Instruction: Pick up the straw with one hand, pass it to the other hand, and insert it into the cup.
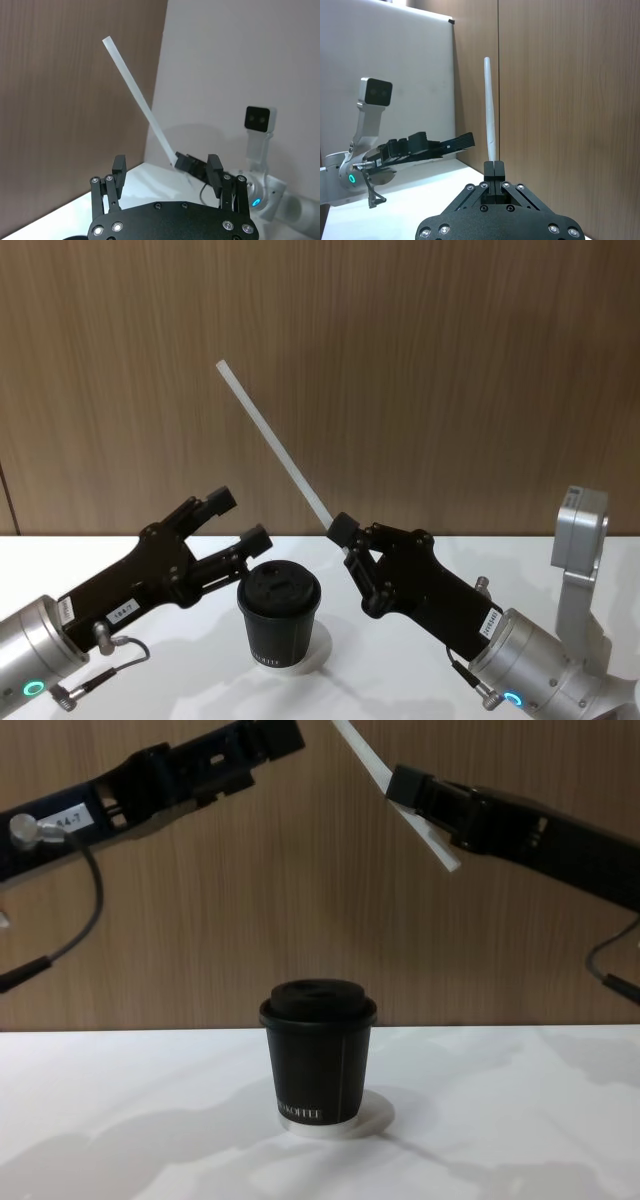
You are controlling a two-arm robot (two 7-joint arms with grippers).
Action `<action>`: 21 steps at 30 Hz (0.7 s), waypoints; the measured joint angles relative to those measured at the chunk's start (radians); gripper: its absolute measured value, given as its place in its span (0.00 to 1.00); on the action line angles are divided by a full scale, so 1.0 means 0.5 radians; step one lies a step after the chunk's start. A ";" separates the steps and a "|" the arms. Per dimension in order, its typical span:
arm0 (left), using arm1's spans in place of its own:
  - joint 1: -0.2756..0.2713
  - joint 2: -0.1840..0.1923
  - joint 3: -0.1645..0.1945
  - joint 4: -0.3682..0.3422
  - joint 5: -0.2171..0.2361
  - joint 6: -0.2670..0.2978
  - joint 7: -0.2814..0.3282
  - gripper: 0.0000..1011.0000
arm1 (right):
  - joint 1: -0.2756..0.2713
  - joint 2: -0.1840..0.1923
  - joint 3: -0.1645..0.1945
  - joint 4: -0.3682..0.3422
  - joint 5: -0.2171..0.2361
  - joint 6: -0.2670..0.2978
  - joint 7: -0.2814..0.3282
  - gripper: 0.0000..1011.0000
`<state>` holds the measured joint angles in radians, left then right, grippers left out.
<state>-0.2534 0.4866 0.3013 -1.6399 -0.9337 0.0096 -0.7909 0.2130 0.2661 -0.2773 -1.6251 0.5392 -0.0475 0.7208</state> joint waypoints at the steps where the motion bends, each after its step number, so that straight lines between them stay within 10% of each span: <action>1: -0.010 -0.007 0.006 0.010 -0.012 0.006 -0.009 0.99 | 0.000 0.000 0.000 0.000 0.000 0.000 0.000 0.00; 21: -0.197 -0.146 0.091 0.237 -0.220 0.057 -0.183 0.99 | 0.000 0.000 0.000 0.000 0.000 0.000 0.000 0.00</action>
<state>-0.3518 0.4134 0.3470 -1.5216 -1.0436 0.0379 -0.8824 0.2129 0.2662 -0.2773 -1.6252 0.5392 -0.0475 0.7208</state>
